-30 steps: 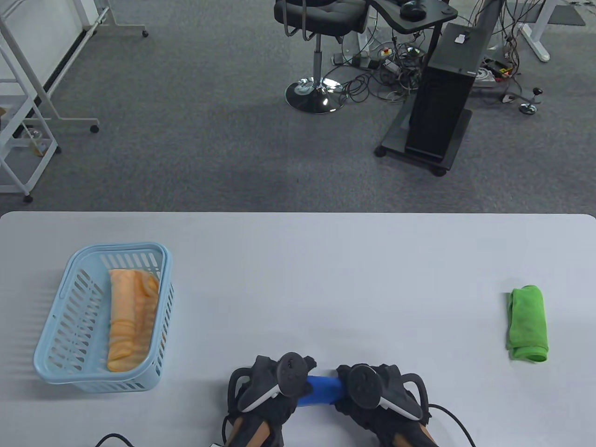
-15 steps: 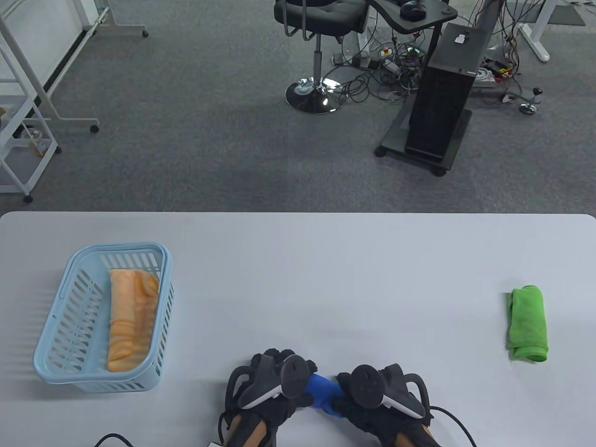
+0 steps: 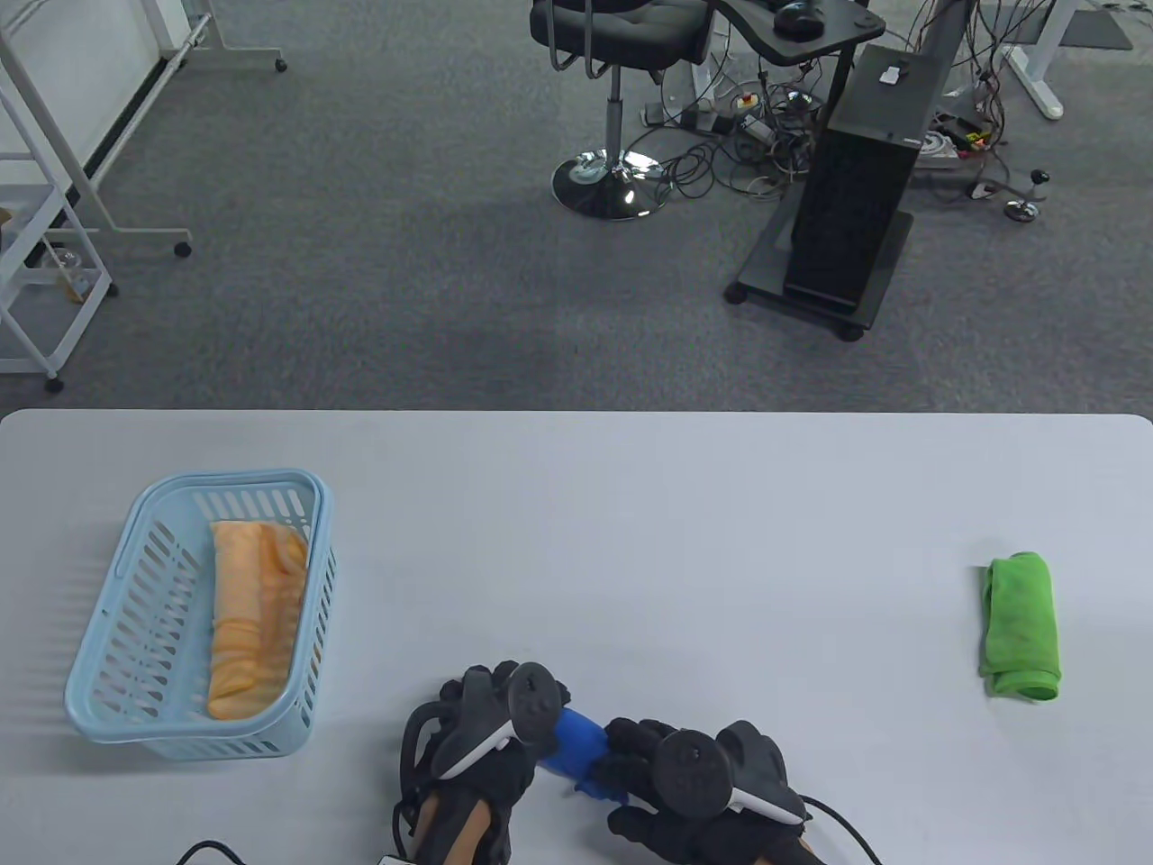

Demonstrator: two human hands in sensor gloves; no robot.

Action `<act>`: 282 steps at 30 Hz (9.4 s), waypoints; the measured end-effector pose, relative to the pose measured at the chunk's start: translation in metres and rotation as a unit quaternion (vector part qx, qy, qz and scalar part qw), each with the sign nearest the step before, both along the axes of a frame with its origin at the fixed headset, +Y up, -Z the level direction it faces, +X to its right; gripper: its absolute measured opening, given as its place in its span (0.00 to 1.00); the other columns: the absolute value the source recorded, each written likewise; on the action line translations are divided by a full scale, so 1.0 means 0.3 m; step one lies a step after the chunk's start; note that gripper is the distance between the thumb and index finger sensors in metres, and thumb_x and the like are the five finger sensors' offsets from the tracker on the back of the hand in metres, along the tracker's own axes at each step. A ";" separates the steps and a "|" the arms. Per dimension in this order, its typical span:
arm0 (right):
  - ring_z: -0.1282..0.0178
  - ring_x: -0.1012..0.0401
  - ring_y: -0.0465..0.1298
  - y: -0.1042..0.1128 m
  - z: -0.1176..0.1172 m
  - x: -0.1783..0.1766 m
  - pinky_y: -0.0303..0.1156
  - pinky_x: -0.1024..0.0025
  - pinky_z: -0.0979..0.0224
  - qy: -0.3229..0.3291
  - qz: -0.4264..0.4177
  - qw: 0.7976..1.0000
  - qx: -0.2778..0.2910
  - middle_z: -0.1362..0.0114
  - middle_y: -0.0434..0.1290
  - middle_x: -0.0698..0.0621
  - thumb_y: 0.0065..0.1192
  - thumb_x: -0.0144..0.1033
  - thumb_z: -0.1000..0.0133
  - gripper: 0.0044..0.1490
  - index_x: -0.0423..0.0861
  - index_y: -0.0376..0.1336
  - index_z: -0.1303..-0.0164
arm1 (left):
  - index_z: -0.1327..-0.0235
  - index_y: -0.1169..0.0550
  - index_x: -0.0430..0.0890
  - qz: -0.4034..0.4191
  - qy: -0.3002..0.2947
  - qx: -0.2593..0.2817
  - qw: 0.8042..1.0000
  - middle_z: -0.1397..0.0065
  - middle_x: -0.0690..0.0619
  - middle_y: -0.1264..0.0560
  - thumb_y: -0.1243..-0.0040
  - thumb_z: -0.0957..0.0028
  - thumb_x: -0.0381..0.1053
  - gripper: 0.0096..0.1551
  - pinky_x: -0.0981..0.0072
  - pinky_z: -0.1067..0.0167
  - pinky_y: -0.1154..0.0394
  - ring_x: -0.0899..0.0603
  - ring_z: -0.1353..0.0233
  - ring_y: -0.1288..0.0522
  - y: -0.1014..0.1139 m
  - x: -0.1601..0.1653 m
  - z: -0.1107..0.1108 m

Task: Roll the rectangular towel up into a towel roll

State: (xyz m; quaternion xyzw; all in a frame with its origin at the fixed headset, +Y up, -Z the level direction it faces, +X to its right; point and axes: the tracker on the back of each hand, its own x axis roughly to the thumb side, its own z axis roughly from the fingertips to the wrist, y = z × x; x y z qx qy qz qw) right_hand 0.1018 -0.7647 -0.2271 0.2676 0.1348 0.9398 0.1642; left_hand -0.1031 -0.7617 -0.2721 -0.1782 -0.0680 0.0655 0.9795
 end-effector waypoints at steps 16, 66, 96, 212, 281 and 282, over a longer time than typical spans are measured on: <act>0.18 0.50 0.50 -0.033 0.014 -0.075 0.53 0.43 0.21 0.019 0.148 0.983 0.106 0.20 0.38 0.55 0.56 0.58 0.62 0.49 0.61 0.52 0.27 | 0.26 0.30 0.64 0.076 0.007 0.082 0.994 0.16 0.40 0.45 0.43 0.57 0.62 0.38 0.29 0.29 0.49 0.29 0.19 0.46 0.074 -0.035 0.016; 0.20 0.46 0.28 0.059 -0.320 0.873 0.29 0.33 0.25 -0.485 0.256 0.834 -0.062 0.21 0.26 0.47 0.49 0.64 0.62 0.60 0.55 0.36 0.22 | 0.19 0.39 0.60 0.087 0.017 0.080 0.993 0.14 0.39 0.49 0.45 0.64 0.76 0.55 0.23 0.30 0.53 0.27 0.17 0.51 0.123 -0.108 0.048; 0.18 0.41 0.48 0.133 -0.067 0.358 0.49 0.29 0.25 -0.259 0.060 0.950 0.167 0.18 0.47 0.45 0.60 0.79 0.73 0.67 0.57 0.53 0.23 | 0.19 0.38 0.59 0.065 0.007 0.067 0.996 0.14 0.39 0.48 0.45 0.63 0.76 0.54 0.23 0.30 0.52 0.27 0.17 0.50 0.104 -0.086 0.042; 0.18 0.43 0.49 0.069 -0.110 0.374 0.45 0.32 0.24 -0.237 0.095 0.967 0.021 0.19 0.49 0.43 0.55 0.67 0.62 0.58 0.50 0.51 0.22 | 0.26 0.28 0.60 0.236 0.121 -0.088 0.960 0.22 0.25 0.39 0.39 0.55 0.61 0.38 0.32 0.38 0.34 0.27 0.30 0.29 -0.015 -0.038 0.016; 0.56 0.58 0.83 0.156 -0.080 0.399 0.69 0.48 0.32 -0.317 -0.274 0.907 -0.040 0.52 0.79 0.53 0.63 0.44 0.58 0.29 0.52 0.68 0.45 | 0.37 0.20 0.55 0.350 0.119 0.111 0.922 0.26 0.32 0.36 0.39 0.53 0.57 0.28 0.37 0.42 0.28 0.32 0.36 0.24 0.101 -0.020 0.061; 0.57 0.58 0.83 0.154 -0.081 0.397 0.70 0.48 0.32 -0.313 -0.283 0.905 -0.050 0.53 0.80 0.53 0.63 0.44 0.57 0.29 0.51 0.68 0.45 | 0.41 0.18 0.53 0.354 0.095 0.108 0.924 0.27 0.33 0.34 0.39 0.53 0.57 0.27 0.37 0.42 0.28 0.32 0.36 0.24 0.103 0.000 0.064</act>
